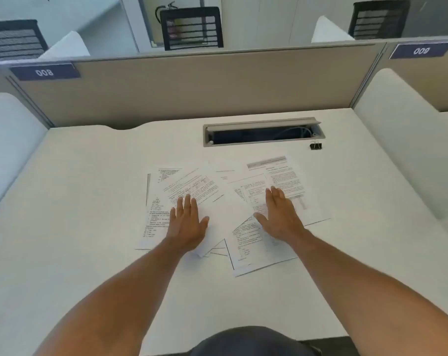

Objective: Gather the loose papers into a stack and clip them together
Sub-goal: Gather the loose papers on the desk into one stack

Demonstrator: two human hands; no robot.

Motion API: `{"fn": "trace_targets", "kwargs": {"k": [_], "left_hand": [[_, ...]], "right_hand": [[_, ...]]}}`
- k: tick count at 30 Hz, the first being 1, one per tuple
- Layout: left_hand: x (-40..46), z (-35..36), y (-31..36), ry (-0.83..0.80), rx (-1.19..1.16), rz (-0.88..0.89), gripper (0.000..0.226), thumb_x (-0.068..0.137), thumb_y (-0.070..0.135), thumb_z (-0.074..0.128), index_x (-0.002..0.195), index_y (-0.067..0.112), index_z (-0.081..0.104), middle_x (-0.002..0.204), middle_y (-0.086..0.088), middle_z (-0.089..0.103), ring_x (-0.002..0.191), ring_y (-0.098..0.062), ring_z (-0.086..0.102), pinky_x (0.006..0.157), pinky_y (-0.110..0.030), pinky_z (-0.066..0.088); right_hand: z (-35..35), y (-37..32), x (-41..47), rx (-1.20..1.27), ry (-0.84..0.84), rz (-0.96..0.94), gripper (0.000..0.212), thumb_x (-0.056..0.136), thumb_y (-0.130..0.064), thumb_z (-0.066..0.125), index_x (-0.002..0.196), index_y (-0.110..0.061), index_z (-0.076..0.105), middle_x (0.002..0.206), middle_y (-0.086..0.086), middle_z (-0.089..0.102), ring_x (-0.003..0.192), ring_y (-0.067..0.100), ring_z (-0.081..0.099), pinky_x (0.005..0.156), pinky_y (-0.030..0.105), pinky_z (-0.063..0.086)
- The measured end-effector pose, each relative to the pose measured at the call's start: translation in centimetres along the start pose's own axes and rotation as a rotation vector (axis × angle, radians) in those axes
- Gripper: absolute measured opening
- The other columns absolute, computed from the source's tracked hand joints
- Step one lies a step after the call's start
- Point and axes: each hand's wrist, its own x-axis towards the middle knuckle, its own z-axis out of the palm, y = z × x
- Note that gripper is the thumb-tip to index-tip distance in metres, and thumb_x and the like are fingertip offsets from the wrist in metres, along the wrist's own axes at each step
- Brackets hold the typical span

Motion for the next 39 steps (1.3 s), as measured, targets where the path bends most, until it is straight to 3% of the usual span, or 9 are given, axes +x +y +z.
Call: {"fn": "trace_targets", "kwargs": {"k": [4,10,15,20,28,32,36,39], "left_hand": [[-0.7,1.7,0.0,-0.105,0.012,-0.038,0.077,0.103,0.052,0.025,0.159,0.006,-0.001,0.168,-0.014,-0.012,0.155,-0.032,-0.014,0.125,-0.053,0.0],[-0.4,2.9,-0.4,-0.096,0.032,-0.023,0.076,0.103,0.053,0.026,0.16,0.008,0.002,0.168,-0.016,-0.011,0.155,-0.034,-0.013,0.124,-0.053,-0.004],[-0.4,3.4,-0.6,-0.076,0.014,-0.024,0.077,0.102,0.055,0.027,0.16,0.01,0.002,0.168,-0.015,-0.014,0.154,-0.033,-0.016,0.124,-0.052,-0.007],[-0.3,3.5,-0.3,-0.07,0.007,-0.03,0.076,0.102,0.054,0.028,0.16,0.011,0.005,0.168,-0.015,-0.013,0.154,-0.033,-0.015,0.124,-0.052,-0.006],[-0.4,3.6,-0.5,-0.058,-0.014,-0.032,0.076,0.102,0.054,0.029,0.16,0.011,0.006,0.168,-0.015,-0.012,0.154,-0.033,-0.015,0.124,-0.053,-0.007],[-0.4,3.7,-0.5,-0.056,-0.021,-0.028,0.076,0.102,0.054,0.03,0.16,0.011,0.005,0.168,-0.015,-0.012,0.154,-0.033,-0.015,0.124,-0.052,-0.007],[-0.3,3.6,-0.8,-0.059,-0.078,-0.046,0.081,0.101,0.055,0.034,0.16,0.01,0.002,0.168,-0.015,-0.014,0.154,-0.031,-0.017,0.124,-0.049,-0.008],[-0.4,3.3,-0.7,-0.001,-0.232,-0.08,0.083,0.101,0.051,0.043,0.16,0.008,0.004,0.168,-0.016,-0.012,0.154,-0.031,-0.015,0.125,-0.044,-0.005]], "right_hand": [[2.1,0.1,-1.0,0.013,-0.112,0.037,0.087,0.098,-0.056,0.042,0.159,-0.004,0.007,0.168,0.016,0.006,0.156,0.03,0.005,0.125,0.046,0.015],[3.9,-0.1,-1.5,0.052,-0.053,0.083,0.088,0.096,-0.06,0.045,0.158,-0.005,0.015,0.168,0.015,0.012,0.155,0.029,0.009,0.125,0.046,0.012],[3.2,-2.5,-0.3,0.202,0.026,0.112,0.083,0.093,-0.048,0.059,0.155,-0.005,0.024,0.157,0.013,0.035,0.146,0.03,0.028,0.12,0.043,0.027],[3.0,-5.6,1.4,0.305,-0.012,0.173,0.077,0.093,-0.044,0.062,0.152,-0.008,0.029,0.148,0.012,0.042,0.138,0.03,0.035,0.113,0.04,0.036],[2.1,-7.2,3.8,0.297,-0.06,0.32,0.063,0.086,-0.039,0.071,0.134,-0.005,0.048,0.13,0.014,0.051,0.125,0.032,0.047,0.099,0.039,0.047],[1.8,-6.8,4.8,0.454,-0.109,0.372,0.047,0.087,-0.028,0.067,0.128,-0.008,0.055,0.118,0.009,0.066,0.107,0.03,0.063,0.085,0.039,0.054],[1.5,-5.8,4.9,0.573,-0.145,0.37,0.02,0.088,-0.017,0.06,0.1,-0.002,0.066,0.098,0.009,0.071,0.091,0.032,0.07,0.077,0.043,0.06],[1.0,-4.8,4.4,0.657,-0.111,0.416,0.014,0.087,-0.013,0.062,0.089,0.0,0.067,0.087,0.009,0.071,0.08,0.032,0.071,0.071,0.042,0.061]]}}
